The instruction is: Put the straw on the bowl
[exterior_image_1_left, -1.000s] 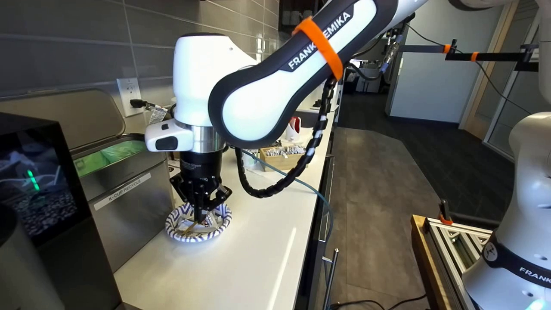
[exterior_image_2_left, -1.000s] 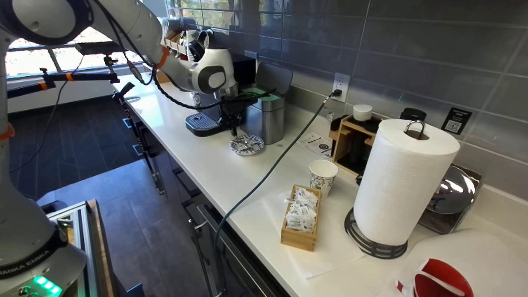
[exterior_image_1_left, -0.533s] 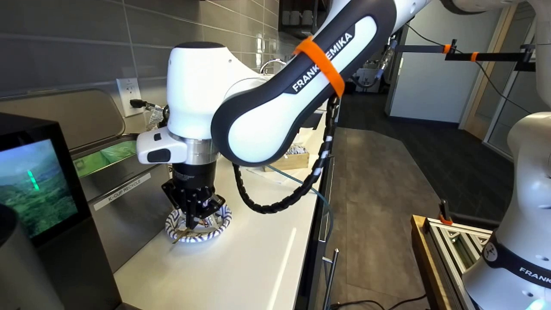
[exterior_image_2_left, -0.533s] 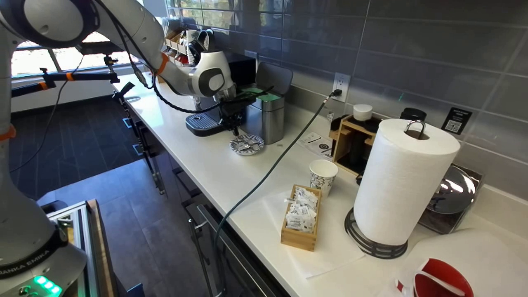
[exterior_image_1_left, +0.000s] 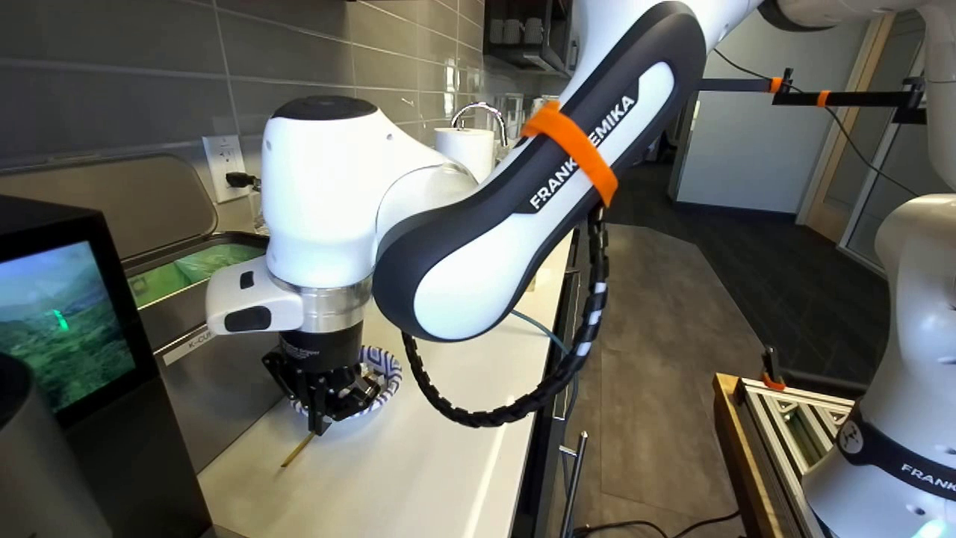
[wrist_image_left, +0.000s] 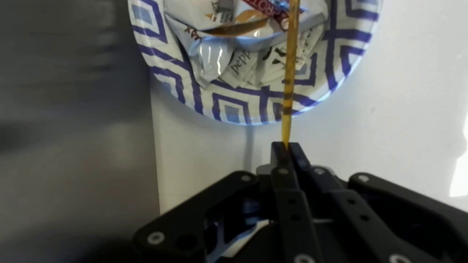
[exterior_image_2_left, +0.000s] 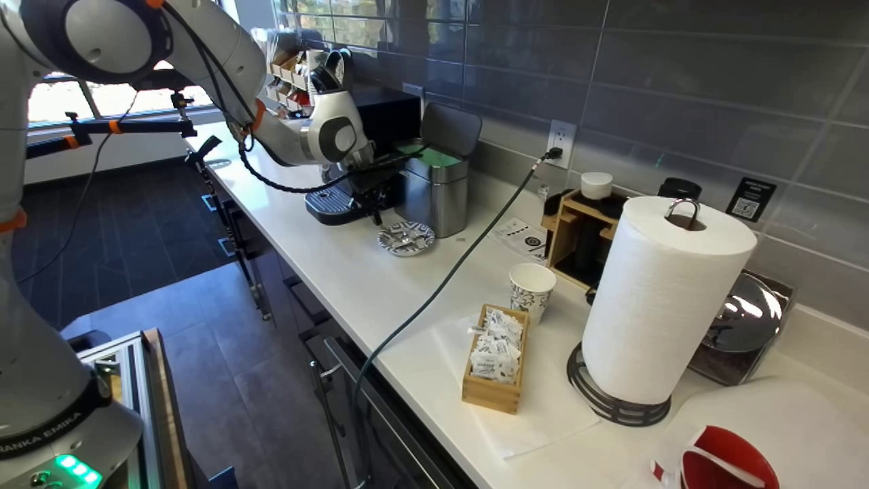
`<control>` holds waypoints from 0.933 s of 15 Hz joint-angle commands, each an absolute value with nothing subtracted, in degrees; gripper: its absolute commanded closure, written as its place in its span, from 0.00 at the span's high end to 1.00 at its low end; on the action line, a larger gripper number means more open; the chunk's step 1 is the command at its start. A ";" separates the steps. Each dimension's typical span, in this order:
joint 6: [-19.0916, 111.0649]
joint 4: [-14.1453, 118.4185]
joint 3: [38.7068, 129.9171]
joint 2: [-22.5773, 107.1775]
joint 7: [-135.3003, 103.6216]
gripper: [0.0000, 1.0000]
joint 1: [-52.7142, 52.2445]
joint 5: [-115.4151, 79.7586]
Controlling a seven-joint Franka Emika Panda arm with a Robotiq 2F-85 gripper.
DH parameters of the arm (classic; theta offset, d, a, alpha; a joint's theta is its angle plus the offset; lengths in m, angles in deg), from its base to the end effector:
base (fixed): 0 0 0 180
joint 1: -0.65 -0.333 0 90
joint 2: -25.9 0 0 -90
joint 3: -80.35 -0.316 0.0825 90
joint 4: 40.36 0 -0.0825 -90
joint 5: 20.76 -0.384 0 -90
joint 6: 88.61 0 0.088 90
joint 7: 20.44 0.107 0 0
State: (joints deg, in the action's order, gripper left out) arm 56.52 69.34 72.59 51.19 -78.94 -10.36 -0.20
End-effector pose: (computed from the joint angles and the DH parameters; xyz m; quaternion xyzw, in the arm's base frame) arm 0.6109 0.2060 0.2826 0.6887 0.7139 0.0570 0.1132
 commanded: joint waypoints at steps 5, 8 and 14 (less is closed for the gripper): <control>60.24 69.67 75.08 50.86 -68.13 0.01 -11.48 7.33; 59.82 68.82 76.27 51.17 -65.45 0.01 -10.70 9.01; 58.52 68.45 77.19 52.49 -58.68 0.29 -11.37 11.12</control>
State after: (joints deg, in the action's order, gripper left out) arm 58.92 68.93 76.74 51.41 -62.80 -10.63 9.00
